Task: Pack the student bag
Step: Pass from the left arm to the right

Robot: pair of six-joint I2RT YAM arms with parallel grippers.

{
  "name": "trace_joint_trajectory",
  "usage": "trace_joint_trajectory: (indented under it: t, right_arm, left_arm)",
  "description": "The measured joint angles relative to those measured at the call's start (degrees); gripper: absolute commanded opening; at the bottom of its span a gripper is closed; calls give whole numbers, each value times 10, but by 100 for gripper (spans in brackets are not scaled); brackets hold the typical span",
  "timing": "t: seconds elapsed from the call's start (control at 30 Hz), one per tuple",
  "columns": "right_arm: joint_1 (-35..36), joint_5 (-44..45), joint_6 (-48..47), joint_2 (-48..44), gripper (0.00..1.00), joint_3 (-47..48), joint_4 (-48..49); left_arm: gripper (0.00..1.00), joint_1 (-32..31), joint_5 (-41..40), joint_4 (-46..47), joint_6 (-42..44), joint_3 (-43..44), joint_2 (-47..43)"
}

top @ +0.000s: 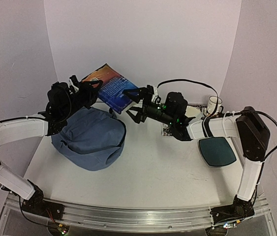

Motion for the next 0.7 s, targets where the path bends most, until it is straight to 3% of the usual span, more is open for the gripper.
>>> trace_joint_trajectory:
  t: [0.27, 0.43, 0.5, 0.63, 0.7]
  right_arm:
    - [-21, 2, -1, 0, 73, 0, 0]
    - [-30, 3, -1, 0, 43, 0, 0]
    - [-30, 2, 4, 0, 27, 0, -2]
    - [-30, -8, 7, 0, 0, 0, -2]
    - [-30, -13, 8, 0, 0, 0, -2]
  left_arm:
    - [0, 2, -12, 8, -35, -55, -42]
    - [0, 2, -10, 20, -49, -70, -47]
    - [0, 2, -10, 26, -54, -79, -51]
    - [10, 2, -12, 39, -60, -100, -64]
    - [22, 2, -13, 47, -59, -111, -69]
